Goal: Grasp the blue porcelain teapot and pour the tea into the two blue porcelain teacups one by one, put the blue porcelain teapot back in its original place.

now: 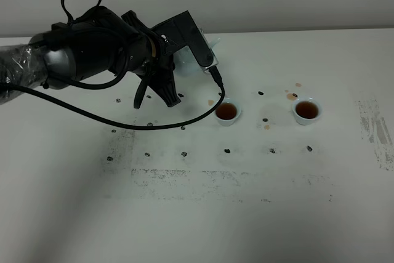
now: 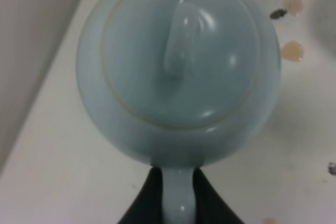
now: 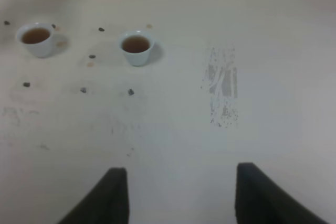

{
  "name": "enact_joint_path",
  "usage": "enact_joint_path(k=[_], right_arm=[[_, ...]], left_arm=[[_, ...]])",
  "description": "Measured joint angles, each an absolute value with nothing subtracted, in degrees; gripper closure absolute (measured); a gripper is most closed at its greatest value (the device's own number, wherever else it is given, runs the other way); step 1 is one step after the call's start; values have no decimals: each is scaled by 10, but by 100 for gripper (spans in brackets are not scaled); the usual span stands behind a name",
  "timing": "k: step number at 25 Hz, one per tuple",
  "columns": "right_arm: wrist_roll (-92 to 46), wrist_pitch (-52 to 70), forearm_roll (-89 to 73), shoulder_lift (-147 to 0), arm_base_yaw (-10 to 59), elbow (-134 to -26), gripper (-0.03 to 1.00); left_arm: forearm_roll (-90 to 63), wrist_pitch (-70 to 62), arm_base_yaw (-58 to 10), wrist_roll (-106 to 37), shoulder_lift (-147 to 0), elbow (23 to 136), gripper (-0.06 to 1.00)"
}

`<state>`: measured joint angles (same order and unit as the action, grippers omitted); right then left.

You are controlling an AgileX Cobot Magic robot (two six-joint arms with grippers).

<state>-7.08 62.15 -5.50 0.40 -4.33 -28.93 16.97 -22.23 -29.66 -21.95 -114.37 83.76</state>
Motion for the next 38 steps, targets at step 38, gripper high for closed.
enact_joint_path(k=[38], right_arm=[[-70,621,-55,4,-43,-289,49]], left_arm=[[122,-231,-297,-173,-1140,827,91]])
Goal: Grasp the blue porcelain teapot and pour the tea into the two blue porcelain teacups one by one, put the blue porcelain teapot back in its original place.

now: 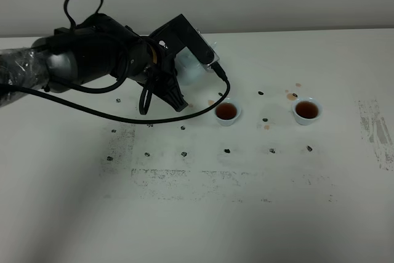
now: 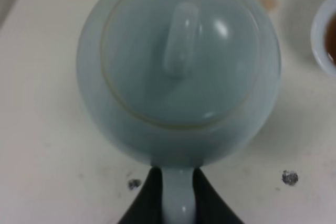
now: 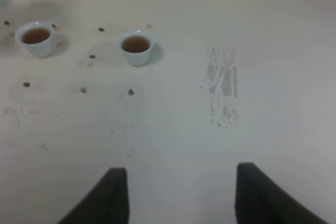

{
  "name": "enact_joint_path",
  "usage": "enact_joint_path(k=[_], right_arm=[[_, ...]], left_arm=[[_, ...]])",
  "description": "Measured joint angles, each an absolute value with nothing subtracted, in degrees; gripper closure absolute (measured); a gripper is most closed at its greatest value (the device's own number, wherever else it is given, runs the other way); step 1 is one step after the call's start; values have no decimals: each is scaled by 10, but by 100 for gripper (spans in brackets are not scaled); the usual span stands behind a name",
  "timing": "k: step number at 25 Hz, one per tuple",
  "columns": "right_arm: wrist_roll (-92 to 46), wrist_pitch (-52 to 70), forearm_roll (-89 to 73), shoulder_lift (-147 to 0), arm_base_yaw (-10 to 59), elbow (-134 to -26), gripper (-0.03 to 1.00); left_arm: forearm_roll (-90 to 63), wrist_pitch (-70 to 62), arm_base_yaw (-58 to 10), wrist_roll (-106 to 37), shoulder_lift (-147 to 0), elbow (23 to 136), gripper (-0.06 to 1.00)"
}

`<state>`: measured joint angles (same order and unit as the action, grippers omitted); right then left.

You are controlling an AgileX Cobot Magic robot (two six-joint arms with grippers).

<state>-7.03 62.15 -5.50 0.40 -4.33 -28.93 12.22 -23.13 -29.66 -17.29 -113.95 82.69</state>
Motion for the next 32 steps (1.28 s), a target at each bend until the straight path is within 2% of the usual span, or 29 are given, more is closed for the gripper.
enact_joint_path(k=[14,26,32], right_arm=[[-71,621,-55,4,-43,-289,49],[-71,621,-55,4,-43,-289,49],[-71,621,-55,4,-43,-289,49]], left_arm=[[96,-199,-294,-97,-987,669,91],[93,-145,-242,-31,-984,585,91],[80,-104,-231,-27,-1032,581,91]])
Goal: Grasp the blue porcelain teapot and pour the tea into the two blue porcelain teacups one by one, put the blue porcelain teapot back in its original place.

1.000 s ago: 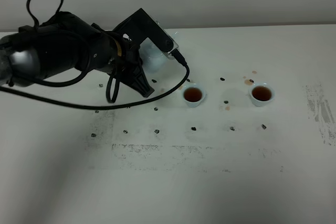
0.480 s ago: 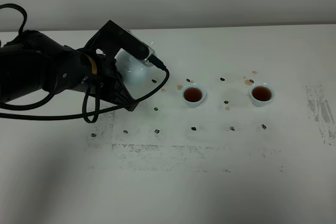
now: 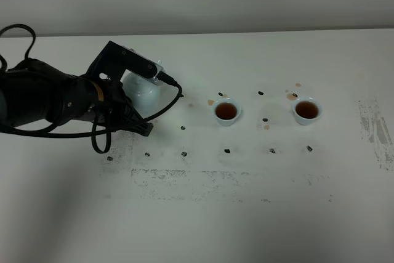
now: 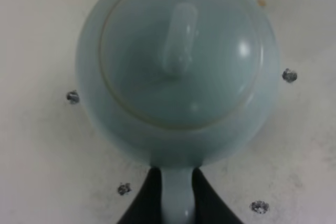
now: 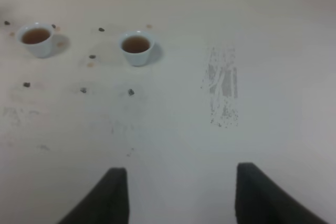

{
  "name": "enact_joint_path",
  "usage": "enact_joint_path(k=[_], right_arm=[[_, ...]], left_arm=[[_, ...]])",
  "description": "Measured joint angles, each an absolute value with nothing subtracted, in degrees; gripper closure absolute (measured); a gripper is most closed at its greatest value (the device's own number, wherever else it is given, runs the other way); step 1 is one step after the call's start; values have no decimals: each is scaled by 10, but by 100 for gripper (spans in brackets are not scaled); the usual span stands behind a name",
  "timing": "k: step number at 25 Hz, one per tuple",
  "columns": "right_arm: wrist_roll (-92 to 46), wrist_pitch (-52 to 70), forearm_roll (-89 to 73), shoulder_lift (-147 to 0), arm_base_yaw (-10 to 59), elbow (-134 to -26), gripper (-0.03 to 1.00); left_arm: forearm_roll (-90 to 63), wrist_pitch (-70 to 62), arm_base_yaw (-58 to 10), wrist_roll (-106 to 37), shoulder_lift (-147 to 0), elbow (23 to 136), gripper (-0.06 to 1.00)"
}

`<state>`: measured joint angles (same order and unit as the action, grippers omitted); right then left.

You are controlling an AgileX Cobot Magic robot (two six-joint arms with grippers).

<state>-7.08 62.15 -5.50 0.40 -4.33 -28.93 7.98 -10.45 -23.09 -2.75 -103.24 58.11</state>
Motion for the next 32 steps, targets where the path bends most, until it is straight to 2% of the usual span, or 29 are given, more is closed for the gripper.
enact_joint_path(k=[8,26,28,32], right_arm=[[-71,621,-55,4,-43,-289,49],[-71,621,-55,4,-43,-289,49],[-71,621,-55,4,-43,-289,49],[-71,621,-55,4,-43,-289,49]], left_arm=[[65,-73,-231,-27,-1086,581,91],[65,-54,-231,-26,-1103,581,90],[64,-54,-231,-24,-1103,581,87],[64,-56,-231,-22,-1103,581,72]])
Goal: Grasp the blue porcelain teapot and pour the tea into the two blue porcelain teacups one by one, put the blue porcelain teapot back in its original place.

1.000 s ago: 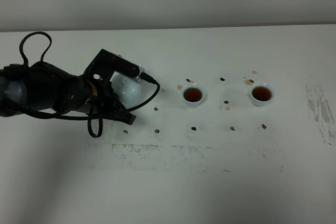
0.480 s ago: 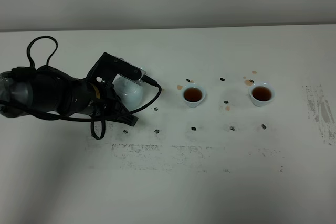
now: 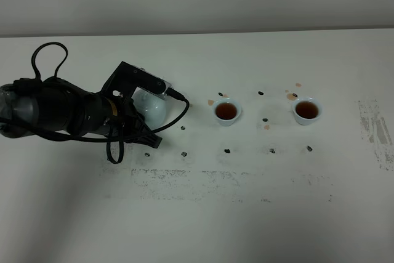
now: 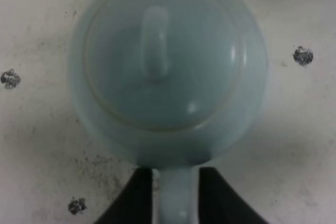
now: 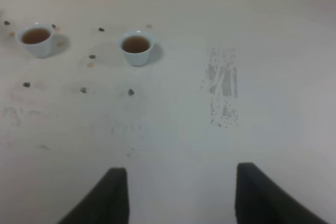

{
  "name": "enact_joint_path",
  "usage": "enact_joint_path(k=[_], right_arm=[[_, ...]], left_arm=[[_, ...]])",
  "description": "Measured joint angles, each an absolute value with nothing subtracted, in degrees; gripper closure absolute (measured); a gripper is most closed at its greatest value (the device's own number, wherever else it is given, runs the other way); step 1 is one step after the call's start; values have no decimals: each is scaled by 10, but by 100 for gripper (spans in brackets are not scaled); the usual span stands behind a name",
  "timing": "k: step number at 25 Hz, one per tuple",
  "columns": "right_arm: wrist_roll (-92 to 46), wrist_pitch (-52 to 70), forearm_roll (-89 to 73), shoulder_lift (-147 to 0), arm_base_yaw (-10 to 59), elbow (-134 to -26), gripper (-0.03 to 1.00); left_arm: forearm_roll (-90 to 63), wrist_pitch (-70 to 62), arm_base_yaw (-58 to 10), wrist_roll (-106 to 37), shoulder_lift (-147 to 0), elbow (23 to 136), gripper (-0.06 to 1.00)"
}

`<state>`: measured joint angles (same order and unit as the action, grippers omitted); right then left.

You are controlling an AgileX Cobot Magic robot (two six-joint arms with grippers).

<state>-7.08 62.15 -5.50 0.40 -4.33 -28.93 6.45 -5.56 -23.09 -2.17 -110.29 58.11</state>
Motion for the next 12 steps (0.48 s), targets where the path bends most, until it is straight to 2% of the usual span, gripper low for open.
enact_joint_path(k=[5,12], right_arm=[[-71,621,-55,4,-43,-289,49],[-71,621,-55,4,-43,-289,49]], left_arm=[[64,-64,-231,-9,-1103,581,54],[64,-124,-233,-8,-1075,581,49]])
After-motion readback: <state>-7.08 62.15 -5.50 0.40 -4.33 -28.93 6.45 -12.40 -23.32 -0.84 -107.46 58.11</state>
